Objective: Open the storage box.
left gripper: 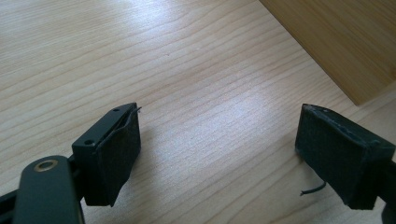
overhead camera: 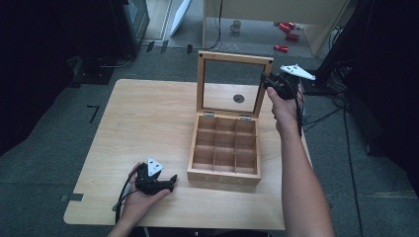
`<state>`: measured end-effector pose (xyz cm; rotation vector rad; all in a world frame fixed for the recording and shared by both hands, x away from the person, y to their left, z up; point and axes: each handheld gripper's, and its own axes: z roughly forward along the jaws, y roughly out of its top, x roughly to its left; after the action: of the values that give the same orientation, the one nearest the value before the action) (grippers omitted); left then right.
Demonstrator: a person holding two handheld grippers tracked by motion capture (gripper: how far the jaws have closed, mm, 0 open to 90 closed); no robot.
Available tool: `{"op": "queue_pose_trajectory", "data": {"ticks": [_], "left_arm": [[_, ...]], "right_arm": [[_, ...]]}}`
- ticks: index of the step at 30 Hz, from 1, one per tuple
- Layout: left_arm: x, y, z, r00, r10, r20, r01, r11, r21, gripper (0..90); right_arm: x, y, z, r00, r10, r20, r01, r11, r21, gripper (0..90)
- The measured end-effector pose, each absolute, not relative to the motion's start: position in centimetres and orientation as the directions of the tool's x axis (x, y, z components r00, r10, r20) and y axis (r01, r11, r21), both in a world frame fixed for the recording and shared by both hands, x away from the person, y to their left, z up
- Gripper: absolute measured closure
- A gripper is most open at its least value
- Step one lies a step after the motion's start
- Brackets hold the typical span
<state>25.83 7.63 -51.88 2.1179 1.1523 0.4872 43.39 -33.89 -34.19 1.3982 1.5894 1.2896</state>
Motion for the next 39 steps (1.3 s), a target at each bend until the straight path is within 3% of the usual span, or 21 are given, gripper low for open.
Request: {"op": "queue_pose_trajectory", "data": {"ticks": [23, 24, 25, 27, 28, 32, 34, 39], "left_arm": [[25.9, 7.6, -51.9, 0.543, 0.839, 0.008, 0.590, -0.389, 0.707, 14.9], [25.9, 7.7, -51.9, 0.544, 0.839, 0.008, 0.591, -0.390, 0.707, 14.9], [25.9, 7.7, -51.9, 0.544, 0.839, 0.008, 0.591, -0.390, 0.706, 14.9], [25.9, 7.7, -51.9, 0.545, 0.838, 0.009, 0.591, -0.391, 0.706, 14.9], [25.9, 7.7, -51.9, 0.545, 0.839, 0.009, 0.591, -0.391, 0.706, 14.9], [25.9, 7.7, -51.9, 0.545, 0.838, 0.010, 0.590, -0.392, 0.706, 14.9], [25.9, 7.7, -51.9, 0.546, 0.838, 0.011, 0.590, -0.393, 0.705, 14.9], [25.9, 7.6, -51.9, 0.546, 0.838, 0.010, 0.589, -0.393, 0.706, 14.9]], "right_arm": [[45.6, -33.0, -34.4, -0.171, 0.969, 0.180, 0.362, -0.108, 0.926, 65.4], [45.5, -33.0, -34.3, -0.181, 0.964, 0.194, 0.358, -0.119, 0.926, 56.7], [45.5, -33.0, -34.3, -0.181, 0.964, 0.194, 0.358, -0.119, 0.926, 56.7], [45.2, -33.0, -34.2, -0.186, 0.958, 0.217, 0.367, -0.137, 0.920, 45.6], [45.2, -33.0, -34.2, -0.186, 0.958, 0.217, 0.367, -0.137, 0.920, 45.6], [44.4, -32.7, -34.1, -0.195, 0.956, 0.220, 0.371, -0.136, 0.919, 28.0], [43.6, -32.5, -33.9, -0.204, 0.955, 0.216, 0.382, -0.126, 0.916, 13.5], [42.0, -32.4, -34.0, -0.228, 0.955, 0.192, 0.393, -0.091, 0.915, 4.0]]}}
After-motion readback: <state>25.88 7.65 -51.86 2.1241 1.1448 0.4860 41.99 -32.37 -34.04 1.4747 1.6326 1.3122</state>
